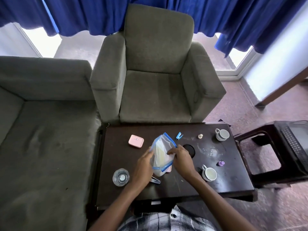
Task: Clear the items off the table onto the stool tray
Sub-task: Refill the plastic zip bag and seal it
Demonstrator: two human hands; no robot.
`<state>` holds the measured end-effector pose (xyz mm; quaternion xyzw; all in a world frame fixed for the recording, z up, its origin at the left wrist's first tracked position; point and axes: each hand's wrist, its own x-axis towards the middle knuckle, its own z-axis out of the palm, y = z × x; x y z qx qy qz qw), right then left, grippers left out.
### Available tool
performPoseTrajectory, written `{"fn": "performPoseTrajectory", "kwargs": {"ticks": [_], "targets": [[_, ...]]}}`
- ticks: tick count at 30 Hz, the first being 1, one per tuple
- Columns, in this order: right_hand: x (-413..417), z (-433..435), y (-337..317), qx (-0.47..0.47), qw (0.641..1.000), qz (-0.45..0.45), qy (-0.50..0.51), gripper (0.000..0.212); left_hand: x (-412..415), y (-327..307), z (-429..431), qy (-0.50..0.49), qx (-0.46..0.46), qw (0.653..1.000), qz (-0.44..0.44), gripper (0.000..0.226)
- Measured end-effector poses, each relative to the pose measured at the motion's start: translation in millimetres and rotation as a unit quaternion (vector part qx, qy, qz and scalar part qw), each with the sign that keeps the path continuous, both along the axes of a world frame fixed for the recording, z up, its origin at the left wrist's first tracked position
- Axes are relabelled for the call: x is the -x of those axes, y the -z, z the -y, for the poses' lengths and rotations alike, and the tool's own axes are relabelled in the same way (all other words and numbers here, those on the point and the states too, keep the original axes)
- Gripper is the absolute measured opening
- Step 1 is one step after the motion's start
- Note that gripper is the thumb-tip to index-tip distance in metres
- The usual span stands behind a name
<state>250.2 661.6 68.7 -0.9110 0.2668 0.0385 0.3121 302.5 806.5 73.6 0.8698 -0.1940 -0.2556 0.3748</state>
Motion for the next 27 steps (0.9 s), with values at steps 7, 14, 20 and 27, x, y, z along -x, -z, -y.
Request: {"fn": "performPoseTrajectory", "kwargs": {"ticks": [7, 14, 20, 27], "targets": [[-10.1, 11.2, -5.2, 0.016, 1.000, -0.005, 0.019, 0.027, 5.8, -8.2, 12.7, -0.029, 0.008, 1.000, 0.002, 0.060], [-22.9, 17.4, -11.8, 0.079, 0.994, -0.050, 0.048, 0.026, 7.4, -14.4, 24.0, -0.040, 0.021, 0.999, 0.003, 0.063], [-29.5, 23.5, -14.7, 0.002, 0.994, -0.034, 0.103, 0.017, 7.0, -18.5, 29.0, -0.033, 0.017, 0.999, 0.010, 0.069], [-31.4, 31.5, -19.1, -0.268, 0.933, 0.016, 0.238, 0.014, 5.5, -16.5, 32.9, -0.016, -0.002, 1.000, -0.011, 0.073]]}}
